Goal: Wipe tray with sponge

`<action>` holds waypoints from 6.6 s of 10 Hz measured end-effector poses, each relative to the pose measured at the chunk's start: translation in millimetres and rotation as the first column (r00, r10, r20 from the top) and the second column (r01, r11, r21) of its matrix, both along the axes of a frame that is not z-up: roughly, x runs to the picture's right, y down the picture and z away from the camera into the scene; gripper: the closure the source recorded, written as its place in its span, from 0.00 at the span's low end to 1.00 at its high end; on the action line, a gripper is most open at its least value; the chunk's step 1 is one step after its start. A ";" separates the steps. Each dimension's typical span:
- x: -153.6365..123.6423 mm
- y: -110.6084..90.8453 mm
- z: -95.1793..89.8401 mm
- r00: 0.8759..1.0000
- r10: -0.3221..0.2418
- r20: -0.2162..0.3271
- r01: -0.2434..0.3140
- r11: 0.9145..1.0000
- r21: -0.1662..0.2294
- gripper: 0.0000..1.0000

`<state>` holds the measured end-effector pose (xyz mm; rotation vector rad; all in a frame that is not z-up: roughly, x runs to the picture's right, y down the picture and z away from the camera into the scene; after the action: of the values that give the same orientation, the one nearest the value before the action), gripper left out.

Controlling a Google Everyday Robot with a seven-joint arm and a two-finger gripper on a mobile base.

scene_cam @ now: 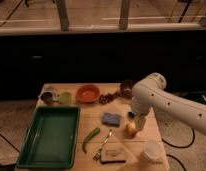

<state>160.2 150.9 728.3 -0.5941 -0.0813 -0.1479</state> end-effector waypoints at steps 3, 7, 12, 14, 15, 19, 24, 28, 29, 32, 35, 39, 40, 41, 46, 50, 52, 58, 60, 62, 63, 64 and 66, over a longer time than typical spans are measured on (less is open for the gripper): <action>-10.3 3.8 8.0 0.999 -0.024 0.030 0.024 1.000 0.000 0.20; -25.4 7.1 20.0 0.996 -0.052 0.078 0.052 0.999 -0.002 0.20; -35.2 9.0 34.2 0.989 -0.088 0.122 0.089 0.996 -0.003 0.20; -40.3 9.6 41.5 0.983 -0.106 0.147 0.108 0.994 -0.006 0.20; -42.3 10.3 43.4 0.982 -0.112 0.153 0.115 0.993 -0.008 0.20; -51.9 10.9 58.2 0.972 -0.139 0.190 0.145 0.989 -0.017 0.20; -54.9 14.5 77.0 0.966 -0.145 0.216 0.156 0.987 -0.036 0.20; -61.0 16.2 87.7 0.961 -0.144 0.237 0.160 0.986 -0.051 0.20; -61.4 17.2 91.2 0.961 -0.140 0.239 0.158 0.986 -0.056 0.20; -62.6 20.3 98.7 0.960 -0.131 0.246 0.151 0.986 -0.065 0.20; -62.0 24.5 106.4 0.961 -0.120 0.249 0.144 0.986 -0.079 0.20; -61.2 30.9 115.0 0.962 -0.105 0.251 0.133 0.986 -0.096 0.25; -60.6 32.0 117.1 0.962 -0.104 0.251 0.133 0.986 -0.101 0.25; -60.4 32.3 118.1 0.962 -0.104 0.251 0.134 0.986 -0.104 0.25; -60.0 34.8 121.9 0.963 -0.101 0.252 0.134 0.984 -0.119 0.25; -58.8 36.4 125.5 0.964 -0.094 0.250 0.131 0.982 -0.134 0.31; -57.3 36.9 125.8 0.965 -0.091 0.247 0.128 0.982 -0.137 0.31; -53.7 39.9 127.5 0.966 -0.084 0.244 0.122 0.981 -0.148 0.36; -53.7 40.7 127.5 0.966 -0.084 0.244 0.123 0.981 -0.150 0.39; -53.5 42.3 127.0 0.967 -0.081 0.241 0.120 0.981 -0.153 0.52; -53.5 42.5 127.0 0.967 -0.080 0.240 0.120 0.981 -0.153 0.52; -53.5 43.0 126.9 0.968 -0.080 0.239 0.119 0.981 -0.154 0.52; -52.9 44.1 126.0 0.968 -0.079 0.237 0.118 0.981 -0.154 0.59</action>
<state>107.3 194.9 854.3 -0.7472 -0.2914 -0.3095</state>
